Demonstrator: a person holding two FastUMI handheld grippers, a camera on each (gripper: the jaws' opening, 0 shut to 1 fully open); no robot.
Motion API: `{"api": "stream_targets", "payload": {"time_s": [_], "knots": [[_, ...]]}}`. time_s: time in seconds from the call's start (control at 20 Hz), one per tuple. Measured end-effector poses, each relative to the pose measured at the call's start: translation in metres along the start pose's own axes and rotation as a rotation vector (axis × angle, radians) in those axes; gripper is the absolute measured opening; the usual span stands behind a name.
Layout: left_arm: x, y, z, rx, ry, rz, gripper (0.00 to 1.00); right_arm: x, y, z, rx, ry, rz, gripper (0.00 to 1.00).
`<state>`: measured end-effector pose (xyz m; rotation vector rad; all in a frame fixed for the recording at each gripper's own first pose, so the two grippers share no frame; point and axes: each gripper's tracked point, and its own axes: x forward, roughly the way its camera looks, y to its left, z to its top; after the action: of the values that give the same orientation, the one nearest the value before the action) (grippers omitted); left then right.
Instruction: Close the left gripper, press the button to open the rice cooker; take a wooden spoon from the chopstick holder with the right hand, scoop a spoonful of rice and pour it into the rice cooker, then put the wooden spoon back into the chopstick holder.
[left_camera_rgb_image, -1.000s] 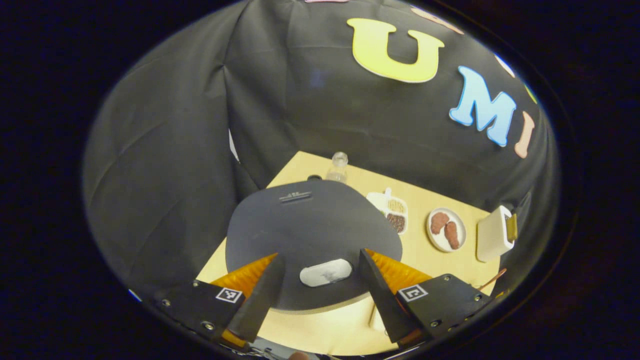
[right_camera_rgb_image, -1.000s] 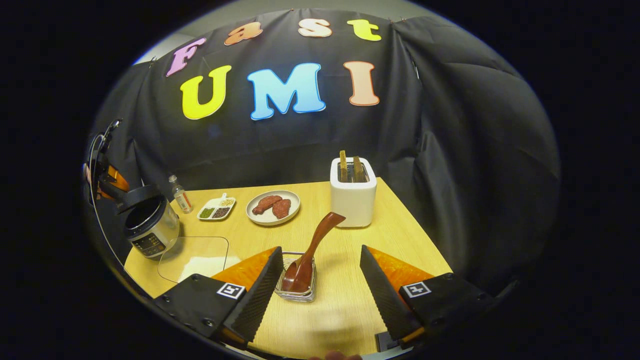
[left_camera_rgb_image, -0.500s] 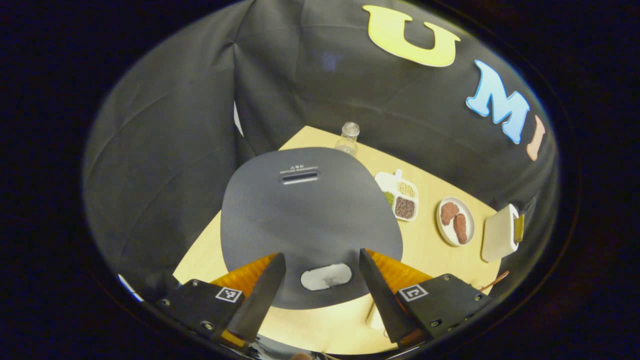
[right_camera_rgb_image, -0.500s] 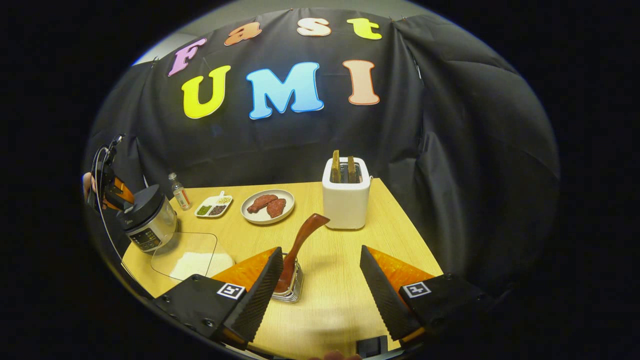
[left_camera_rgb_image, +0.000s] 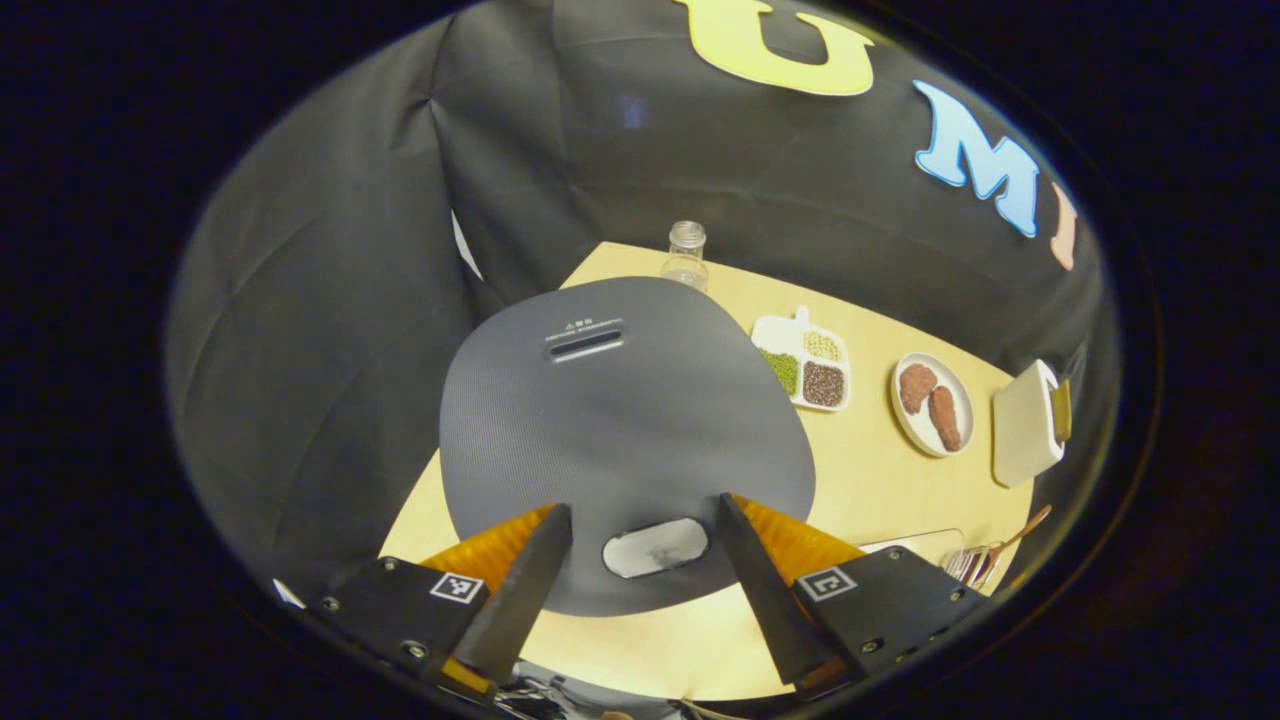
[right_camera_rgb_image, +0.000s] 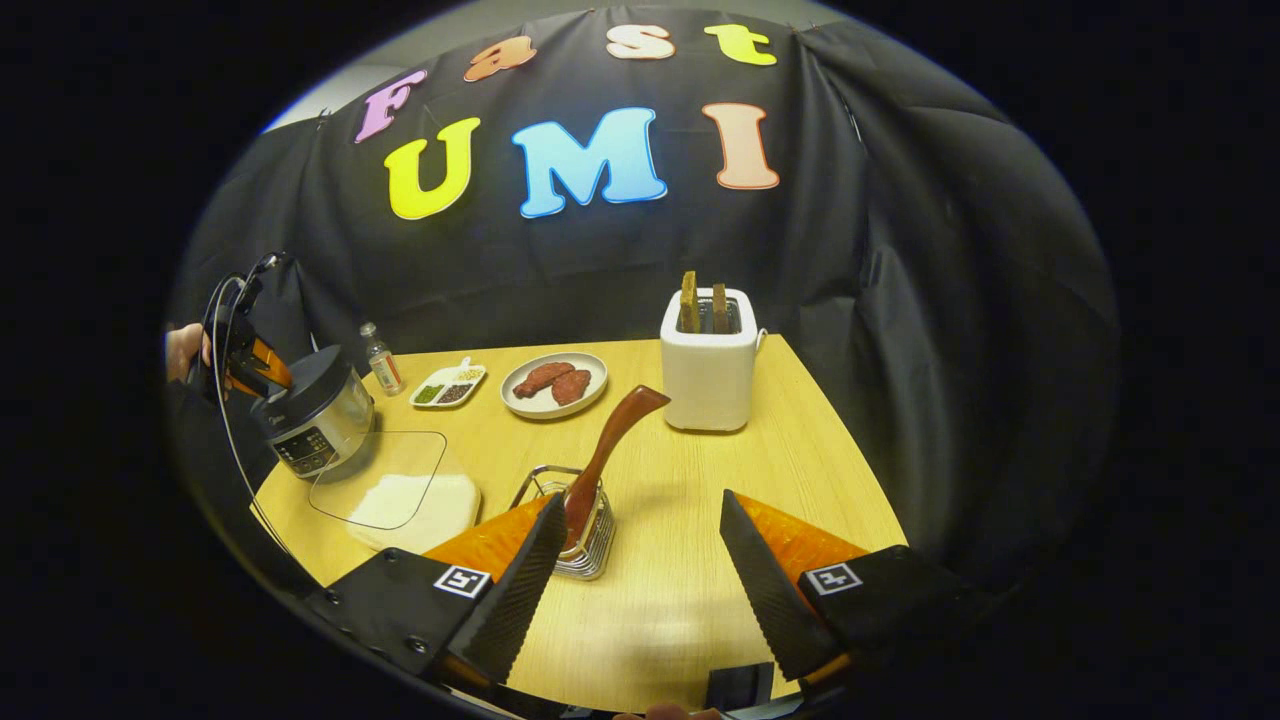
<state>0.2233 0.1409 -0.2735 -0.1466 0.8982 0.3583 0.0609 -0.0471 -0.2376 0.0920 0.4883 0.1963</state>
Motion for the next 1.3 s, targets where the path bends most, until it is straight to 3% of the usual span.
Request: {"api": "stream_targets", "payload": {"time_s": [0.15,0.25,0.4,0.5,0.7,0.75,0.9,1.1,1.3], "knots": [[-0.013,-0.012,-0.008,0.033,0.009,-0.03,0.98,-0.009,0.011,0.018,-0.007,-0.05,0.001,0.98],[-0.038,-0.025,-0.003,0.102,-0.051,-0.068,0.95,-0.017,0.018,0.035,-0.031,-0.096,-0.006,0.98],[-0.094,-0.034,0.017,0.232,-0.212,-0.074,0.96,-0.032,0.024,0.062,-0.091,-0.154,-0.047,0.98],[-0.149,-0.051,0.027,0.26,-0.348,-0.119,0.95,-0.047,0.036,0.08,-0.115,-0.198,-0.054,0.98],[-0.262,-0.071,0.033,0.237,-0.6,-0.217,0.94,-0.071,0.055,0.107,-0.162,-0.25,-0.073,0.95],[-0.285,-0.063,0.031,0.231,-0.647,-0.224,0.96,-0.08,0.065,0.118,-0.153,-0.27,-0.06,0.99],[-0.347,-0.043,0.024,0.227,-0.783,-0.203,0.95,-0.106,0.076,0.147,-0.143,-0.332,-0.065,0.98],[-0.391,-0.022,-0.014,0.197,-0.879,-0.187,0.95,-0.145,0.083,0.167,-0.119,-0.396,-0.078,0.95],[-0.409,0.012,-0.054,0.132,-0.967,-0.147,0.94,-0.174,0.064,0.158,-0.101,-0.438,-0.147,0.98]]}}
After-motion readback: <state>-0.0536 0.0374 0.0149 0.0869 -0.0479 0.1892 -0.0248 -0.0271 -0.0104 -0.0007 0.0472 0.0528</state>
